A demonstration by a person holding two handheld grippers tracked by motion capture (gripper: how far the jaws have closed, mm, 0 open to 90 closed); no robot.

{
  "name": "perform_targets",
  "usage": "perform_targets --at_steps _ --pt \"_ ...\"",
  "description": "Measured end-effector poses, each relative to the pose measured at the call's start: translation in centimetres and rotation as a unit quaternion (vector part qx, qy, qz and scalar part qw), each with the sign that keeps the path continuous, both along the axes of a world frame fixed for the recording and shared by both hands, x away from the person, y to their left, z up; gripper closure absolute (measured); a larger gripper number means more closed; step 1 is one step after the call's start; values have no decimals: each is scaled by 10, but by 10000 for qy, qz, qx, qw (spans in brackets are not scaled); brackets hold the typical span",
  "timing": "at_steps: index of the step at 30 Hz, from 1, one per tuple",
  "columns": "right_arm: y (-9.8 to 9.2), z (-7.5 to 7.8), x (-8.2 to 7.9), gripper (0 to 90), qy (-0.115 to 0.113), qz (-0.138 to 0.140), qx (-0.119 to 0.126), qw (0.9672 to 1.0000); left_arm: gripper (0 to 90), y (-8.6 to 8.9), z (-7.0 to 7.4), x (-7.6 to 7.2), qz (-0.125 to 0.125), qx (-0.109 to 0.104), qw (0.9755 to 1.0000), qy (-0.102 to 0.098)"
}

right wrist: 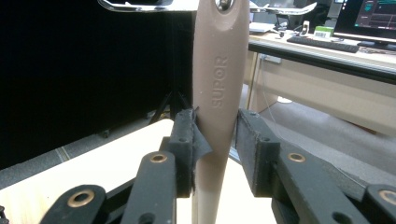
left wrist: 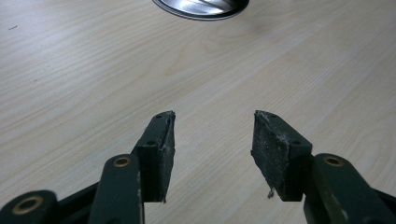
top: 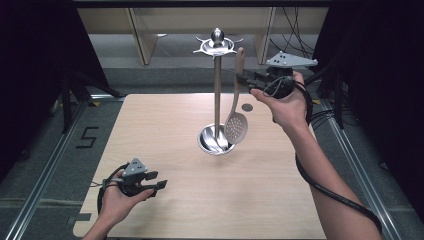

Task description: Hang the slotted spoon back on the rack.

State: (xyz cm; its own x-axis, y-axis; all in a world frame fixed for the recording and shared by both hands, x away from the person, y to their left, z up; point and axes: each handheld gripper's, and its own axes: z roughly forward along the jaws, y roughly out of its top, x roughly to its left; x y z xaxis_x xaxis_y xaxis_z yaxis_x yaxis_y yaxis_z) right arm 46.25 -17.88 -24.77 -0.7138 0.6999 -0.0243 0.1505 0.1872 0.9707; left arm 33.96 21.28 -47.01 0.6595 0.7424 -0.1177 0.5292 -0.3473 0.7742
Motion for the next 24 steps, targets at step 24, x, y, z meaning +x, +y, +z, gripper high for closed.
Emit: perform_targets --at_steps 24 --pt "7 -1 8 691 98 39 -4 9999 481 0 1 0 -2 -24 10000 28"
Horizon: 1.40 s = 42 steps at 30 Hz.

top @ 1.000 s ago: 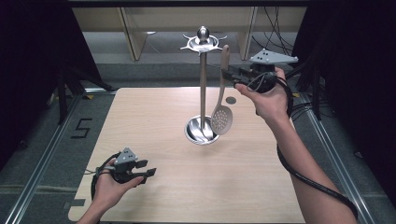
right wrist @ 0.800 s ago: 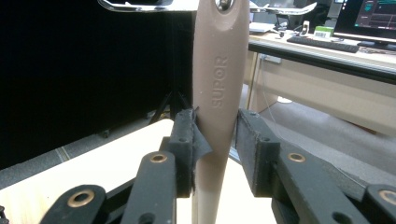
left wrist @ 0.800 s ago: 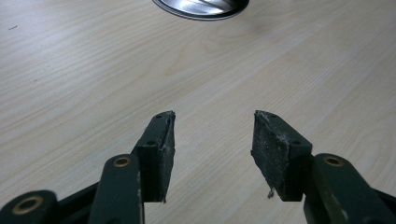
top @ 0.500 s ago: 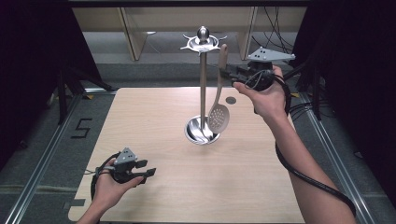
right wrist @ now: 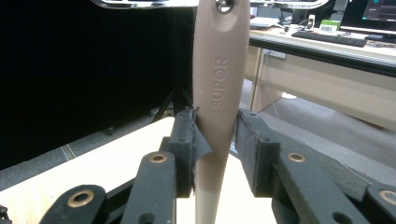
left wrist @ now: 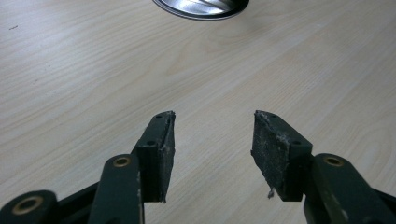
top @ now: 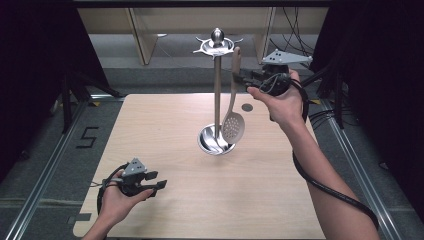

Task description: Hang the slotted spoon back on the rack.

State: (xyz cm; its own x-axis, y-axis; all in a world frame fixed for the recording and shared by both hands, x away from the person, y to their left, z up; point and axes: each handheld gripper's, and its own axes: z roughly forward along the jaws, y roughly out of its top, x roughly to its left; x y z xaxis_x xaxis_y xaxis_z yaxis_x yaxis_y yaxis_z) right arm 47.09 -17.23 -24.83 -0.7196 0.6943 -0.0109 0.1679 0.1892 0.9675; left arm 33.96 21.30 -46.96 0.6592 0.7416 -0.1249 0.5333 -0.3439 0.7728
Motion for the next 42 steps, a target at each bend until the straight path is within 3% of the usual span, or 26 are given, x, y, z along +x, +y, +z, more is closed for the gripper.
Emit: perform_targets --at_steps 8,15,20,26,32,41,42 --pt "3 -2 2 691 12 -5 -54 10000 481 0 0 0 11 -12 10000 -35" --pt "4 -6 2 683 84 -18 62 9999 481 0 0 0 -3 -14 10000 -20" --pt "2 -10 -2 578 42 -30 69 10000 481 0 -1 0 -16 27 10000 -32" --pt "-6 -17 -15 491 -100 -140 -85 9998 477 0 -1 0 -27 53 10000 -52" --pt "-18 -27 -29 432 -34 -257 -70 9996 469 -1 -2 0 0 40 10000 -30" --pt "-45 -58 -56 420 46 -339 -278 9990 446 0 -1 0 48 35 9999 -121" --pt "-50 -68 -62 416 201 -380 -274 9987 446 1 -1 1 52 23 9999 -155"
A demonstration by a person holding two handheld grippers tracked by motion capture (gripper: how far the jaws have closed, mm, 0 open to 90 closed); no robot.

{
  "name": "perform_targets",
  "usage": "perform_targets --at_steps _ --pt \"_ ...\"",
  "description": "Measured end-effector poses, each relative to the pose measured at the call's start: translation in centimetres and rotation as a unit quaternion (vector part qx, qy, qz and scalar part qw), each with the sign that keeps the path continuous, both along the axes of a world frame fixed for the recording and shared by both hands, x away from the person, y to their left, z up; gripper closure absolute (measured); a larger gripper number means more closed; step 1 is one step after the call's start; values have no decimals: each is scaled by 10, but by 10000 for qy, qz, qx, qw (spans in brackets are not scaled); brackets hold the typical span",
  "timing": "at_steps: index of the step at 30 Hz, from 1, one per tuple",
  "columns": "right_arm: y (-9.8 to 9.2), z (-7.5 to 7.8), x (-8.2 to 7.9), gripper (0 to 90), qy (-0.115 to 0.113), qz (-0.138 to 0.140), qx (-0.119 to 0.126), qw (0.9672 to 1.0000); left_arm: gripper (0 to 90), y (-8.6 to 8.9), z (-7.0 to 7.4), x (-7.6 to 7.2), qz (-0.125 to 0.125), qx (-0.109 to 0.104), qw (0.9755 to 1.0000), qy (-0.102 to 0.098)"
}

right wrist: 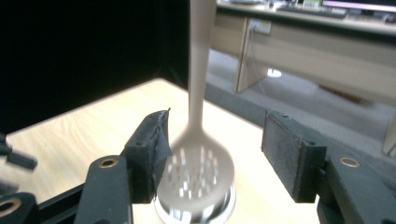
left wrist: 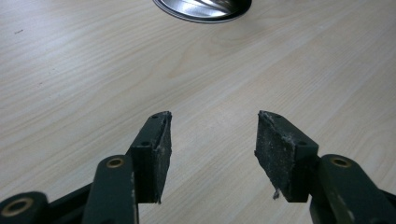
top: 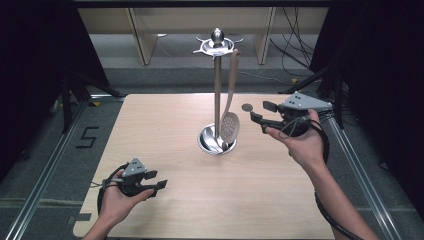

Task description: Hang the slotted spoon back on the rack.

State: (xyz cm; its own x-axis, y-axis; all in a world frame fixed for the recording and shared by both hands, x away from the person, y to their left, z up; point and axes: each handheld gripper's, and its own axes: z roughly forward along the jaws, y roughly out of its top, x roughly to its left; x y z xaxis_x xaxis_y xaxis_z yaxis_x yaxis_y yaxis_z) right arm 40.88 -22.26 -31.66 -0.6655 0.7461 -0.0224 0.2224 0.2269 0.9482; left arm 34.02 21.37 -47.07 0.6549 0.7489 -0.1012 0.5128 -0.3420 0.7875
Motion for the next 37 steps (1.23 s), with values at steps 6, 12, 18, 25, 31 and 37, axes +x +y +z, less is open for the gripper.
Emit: perform_targets --at_steps 6,12,18,25,31,37 --pt "-21 -30 -12 406 273 -77 -24 9996 441 0 0 0 36 -8 10000 23" --pt "-37 -57 -20 404 580 -240 -23 9980 436 0 0 0 55 19 10000 41" --pt "-45 -83 -28 403 884 -296 -86 9956 424 1 -1 1 200 -97 9998 -1" --pt "-48 -117 -37 402 1214 -289 -279 9918 418 4 -2 2 201 -7 9998 31" --pt "-58 -135 -45 391 1394 -486 -334 9885 408 7 -3 3 364 -78 9993 -1" --pt "-64 -142 -44 376 1435 -631 -233 9874 406 7 -4 4 316 -35 9995 7"
